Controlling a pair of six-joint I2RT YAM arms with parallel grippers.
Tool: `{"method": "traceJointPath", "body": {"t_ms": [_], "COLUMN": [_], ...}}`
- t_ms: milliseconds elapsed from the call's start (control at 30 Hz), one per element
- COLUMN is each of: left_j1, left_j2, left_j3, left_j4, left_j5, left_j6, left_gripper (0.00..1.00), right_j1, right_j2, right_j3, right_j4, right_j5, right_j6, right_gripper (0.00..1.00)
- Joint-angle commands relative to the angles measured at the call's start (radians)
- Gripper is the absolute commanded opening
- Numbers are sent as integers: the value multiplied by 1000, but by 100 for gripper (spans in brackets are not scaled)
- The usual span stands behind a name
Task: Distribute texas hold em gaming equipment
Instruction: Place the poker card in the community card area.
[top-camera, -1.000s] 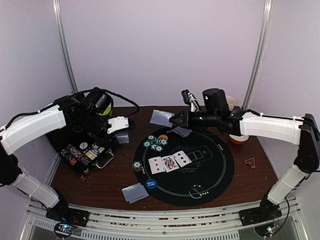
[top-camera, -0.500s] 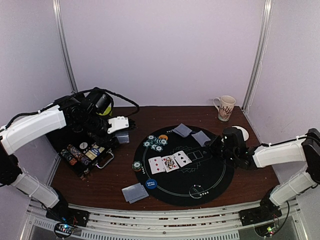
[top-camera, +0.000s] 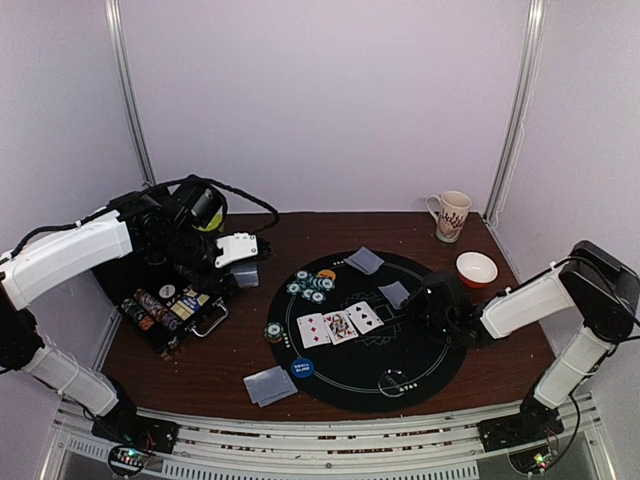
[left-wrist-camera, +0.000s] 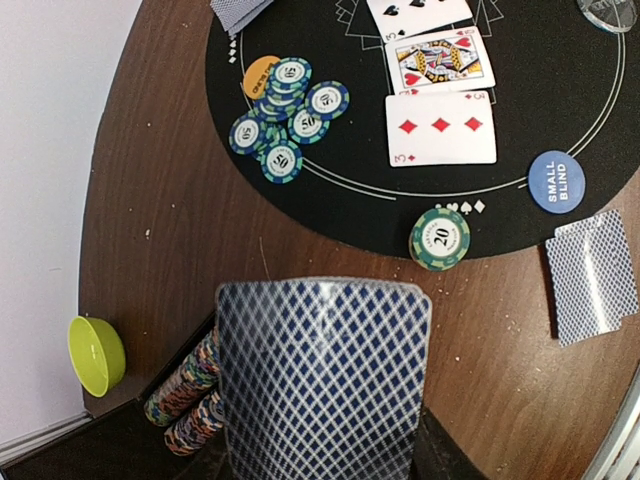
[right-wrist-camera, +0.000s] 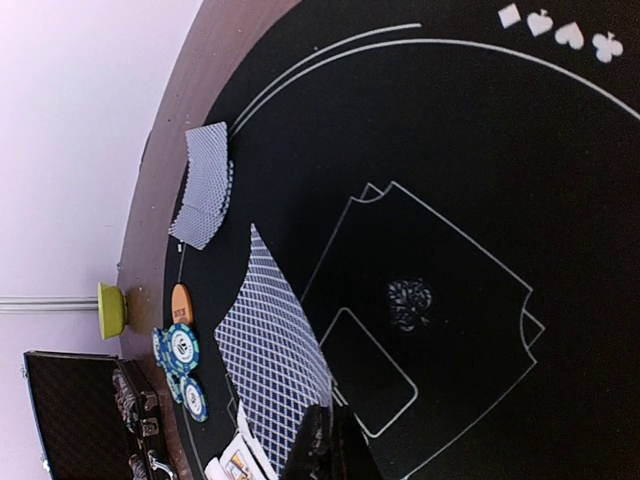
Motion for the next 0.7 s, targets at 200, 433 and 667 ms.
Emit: {"method": "traceJointPath", "body": {"t_ms": [200, 433, 667], "left_j1": [3, 3, 4], "left_j2": [-20, -23, -23], "left_j3": [-20, -21, -22], "left_j4": [45, 46, 45], "left_j5": [7, 4, 6], "left_j6": [10, 14, 14], "left_gripper": [46, 46, 46], "right_j1": [37, 48, 70], "right_j2": [81, 76, 82], "right_j3": [4, -20, -25], "right_j4": [53, 37, 21], "right_j5": [14, 14, 23], "right_j6": [78, 107, 138], "right_gripper": [0, 0, 0]}}
